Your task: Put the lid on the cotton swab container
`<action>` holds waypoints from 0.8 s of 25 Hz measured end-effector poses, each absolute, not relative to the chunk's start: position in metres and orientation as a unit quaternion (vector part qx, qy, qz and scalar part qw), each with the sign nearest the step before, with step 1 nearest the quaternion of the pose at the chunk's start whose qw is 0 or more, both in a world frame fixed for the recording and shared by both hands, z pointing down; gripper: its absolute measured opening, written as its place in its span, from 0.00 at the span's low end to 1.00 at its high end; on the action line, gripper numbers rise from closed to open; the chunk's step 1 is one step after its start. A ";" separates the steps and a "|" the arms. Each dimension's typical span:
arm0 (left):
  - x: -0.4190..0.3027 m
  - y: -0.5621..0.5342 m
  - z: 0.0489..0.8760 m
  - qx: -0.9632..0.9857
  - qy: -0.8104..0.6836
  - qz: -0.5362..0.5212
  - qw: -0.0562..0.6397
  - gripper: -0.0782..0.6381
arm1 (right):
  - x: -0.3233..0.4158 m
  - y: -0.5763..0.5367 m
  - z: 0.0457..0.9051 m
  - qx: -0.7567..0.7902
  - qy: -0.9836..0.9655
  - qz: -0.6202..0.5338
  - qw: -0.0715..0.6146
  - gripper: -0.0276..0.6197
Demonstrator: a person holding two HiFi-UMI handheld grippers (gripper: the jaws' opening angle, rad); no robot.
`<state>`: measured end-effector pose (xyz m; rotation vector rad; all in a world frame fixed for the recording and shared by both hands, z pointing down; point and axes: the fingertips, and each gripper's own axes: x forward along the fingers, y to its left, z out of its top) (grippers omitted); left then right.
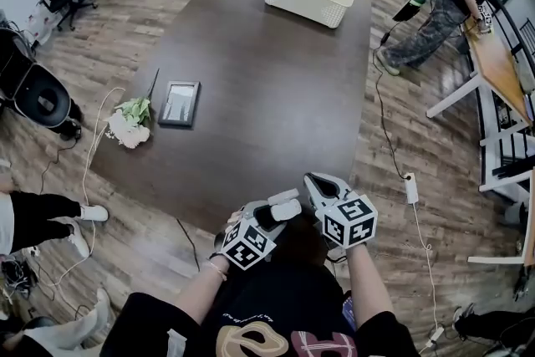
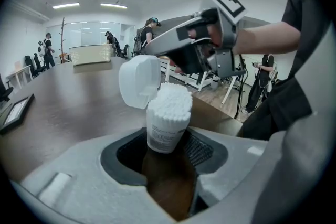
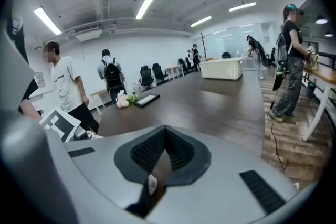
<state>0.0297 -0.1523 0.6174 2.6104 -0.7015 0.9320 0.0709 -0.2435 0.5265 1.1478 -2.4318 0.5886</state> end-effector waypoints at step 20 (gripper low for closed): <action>0.030 -0.152 0.616 0.910 -0.229 0.323 0.123 0.41 | 0.038 -0.203 0.540 0.233 -0.899 0.255 0.268 0.05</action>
